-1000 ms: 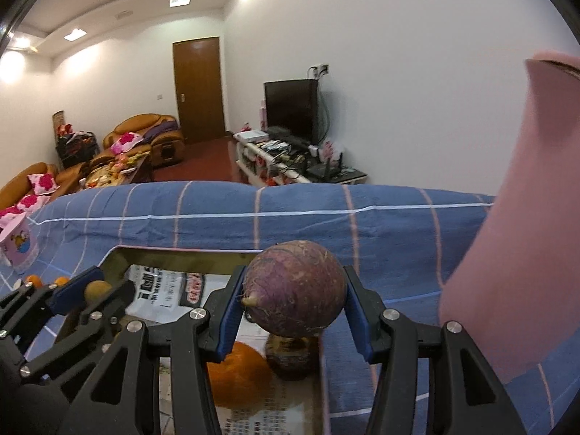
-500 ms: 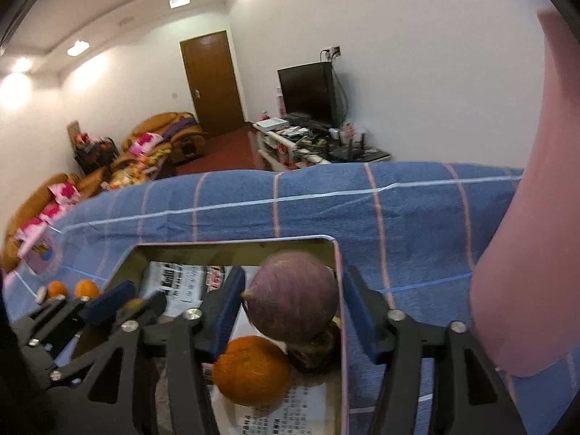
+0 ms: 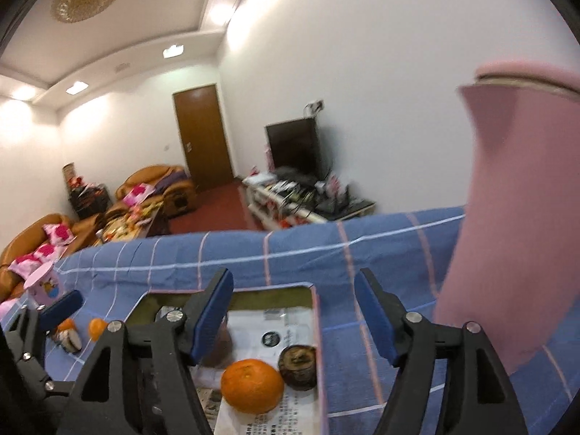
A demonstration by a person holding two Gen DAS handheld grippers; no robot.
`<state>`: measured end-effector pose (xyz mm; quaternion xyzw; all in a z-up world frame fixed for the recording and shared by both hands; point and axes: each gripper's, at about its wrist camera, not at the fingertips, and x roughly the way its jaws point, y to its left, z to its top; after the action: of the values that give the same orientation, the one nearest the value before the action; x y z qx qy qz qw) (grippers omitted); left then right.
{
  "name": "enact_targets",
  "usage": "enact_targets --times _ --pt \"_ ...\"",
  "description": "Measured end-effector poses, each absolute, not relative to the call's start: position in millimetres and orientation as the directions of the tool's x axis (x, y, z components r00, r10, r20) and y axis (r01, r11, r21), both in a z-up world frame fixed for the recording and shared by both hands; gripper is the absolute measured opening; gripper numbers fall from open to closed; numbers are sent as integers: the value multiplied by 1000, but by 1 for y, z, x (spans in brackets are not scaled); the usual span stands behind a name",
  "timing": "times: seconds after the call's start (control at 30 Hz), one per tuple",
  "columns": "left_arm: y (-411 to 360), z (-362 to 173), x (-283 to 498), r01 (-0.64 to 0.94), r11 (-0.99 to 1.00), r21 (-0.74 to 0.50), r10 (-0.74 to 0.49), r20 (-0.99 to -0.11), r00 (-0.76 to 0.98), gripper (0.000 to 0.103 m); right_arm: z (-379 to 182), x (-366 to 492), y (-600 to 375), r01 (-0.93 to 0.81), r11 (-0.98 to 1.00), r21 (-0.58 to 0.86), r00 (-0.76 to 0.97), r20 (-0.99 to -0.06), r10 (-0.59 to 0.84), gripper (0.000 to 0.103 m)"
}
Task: Organize fruits
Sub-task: 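Withdraw both tools from the tin toward the remaining items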
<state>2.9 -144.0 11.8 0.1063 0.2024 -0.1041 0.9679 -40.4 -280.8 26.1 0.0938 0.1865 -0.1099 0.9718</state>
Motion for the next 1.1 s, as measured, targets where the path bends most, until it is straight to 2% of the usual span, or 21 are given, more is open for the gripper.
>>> enact_targets --times 0.23,0.33,0.47,0.63,1.1 --pt "-131 14 0 189 959 209 -105 -358 928 103 30 -49 -277 294 950 108 910 -334 -244 76" --pt "-126 13 -3 176 958 228 -96 -322 942 103 27 -57 -274 295 951 95 925 -276 -260 79" --pt "-118 14 -5 171 958 232 -92 -319 943 103 29 -63 -268 297 953 67 932 -240 -273 81" --pt "-108 14 -7 186 958 218 -106 -333 937 103 27 -61 -259 290 956 44 925 -271 -268 81" --pt "-77 12 -15 210 965 158 -142 -358 923 103 25 -81 -229 277 959 65 927 -279 -249 81"
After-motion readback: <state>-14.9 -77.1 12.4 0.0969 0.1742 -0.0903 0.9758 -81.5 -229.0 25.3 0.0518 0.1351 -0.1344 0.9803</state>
